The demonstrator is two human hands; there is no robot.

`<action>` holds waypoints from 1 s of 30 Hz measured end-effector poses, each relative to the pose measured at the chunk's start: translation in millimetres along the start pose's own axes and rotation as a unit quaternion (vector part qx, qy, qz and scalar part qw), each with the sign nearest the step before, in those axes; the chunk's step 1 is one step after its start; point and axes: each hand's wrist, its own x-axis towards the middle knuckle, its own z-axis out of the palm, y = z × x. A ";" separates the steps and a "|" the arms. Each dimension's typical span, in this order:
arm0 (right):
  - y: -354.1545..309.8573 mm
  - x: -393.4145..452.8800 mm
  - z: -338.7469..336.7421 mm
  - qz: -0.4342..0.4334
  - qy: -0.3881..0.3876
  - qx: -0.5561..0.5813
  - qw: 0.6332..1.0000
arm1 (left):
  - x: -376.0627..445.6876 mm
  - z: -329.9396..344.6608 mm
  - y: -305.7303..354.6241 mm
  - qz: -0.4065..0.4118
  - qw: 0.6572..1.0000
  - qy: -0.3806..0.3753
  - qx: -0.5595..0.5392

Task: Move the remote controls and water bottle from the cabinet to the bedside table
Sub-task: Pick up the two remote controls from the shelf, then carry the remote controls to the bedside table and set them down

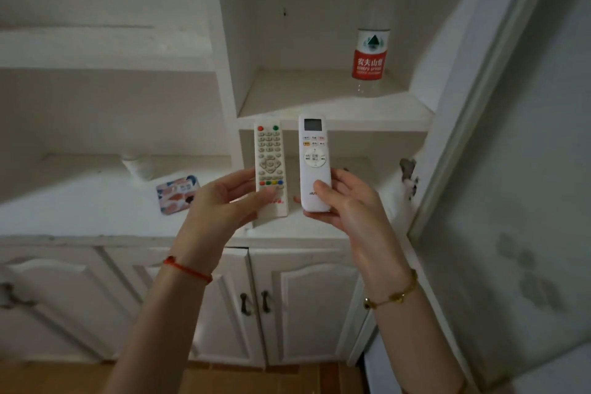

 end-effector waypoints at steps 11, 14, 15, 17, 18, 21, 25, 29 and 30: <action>49.8 -44.2 26.3 0.079 -0.047 0.004 0.996 | -68.0 -57.9 -35.0 -0.042 0.996 0.073 -0.007; 59.3 -49.9 39.0 0.101 -0.071 0.007 0.992 | -81.7 -73.2 -41.0 -0.048 0.994 0.093 -0.004; 61.7 -51.7 43.9 0.106 -0.078 0.008 0.991 | -85.8 -77.8 -42.8 -0.051 0.994 0.101 -0.004; 67.1 -54.4 54.3 0.115 -0.089 0.007 0.989 | -94.5 -86.5 -45.0 -0.054 0.992 0.118 -0.010; 70.1 -55.1 59.3 0.122 -0.096 0.006 0.988 | -98.9 -90.4 -45.7 -0.056 0.991 0.122 -0.012; 78.5 -56.9 73.3 0.142 -0.121 0.003 0.982 | -113.3 -102.3 -47.9 -0.064 0.988 0.138 -0.011; 86.7 -57.3 91.7 0.166 -0.155 0.005 0.974 | -134.7 -116.2 -50.8 -0.074 0.982 0.175 -0.020; 97.9 -59.2 104.7 0.178 -0.192 -0.012 0.965 | -156.5 -125.5 -54.6 -0.075 0.973 0.216 -0.033; 101.4 -60.1 108.2 0.181 -0.201 -0.018 0.963 | -162.5 -127.8 -55.9 -0.076 0.970 0.230 -0.037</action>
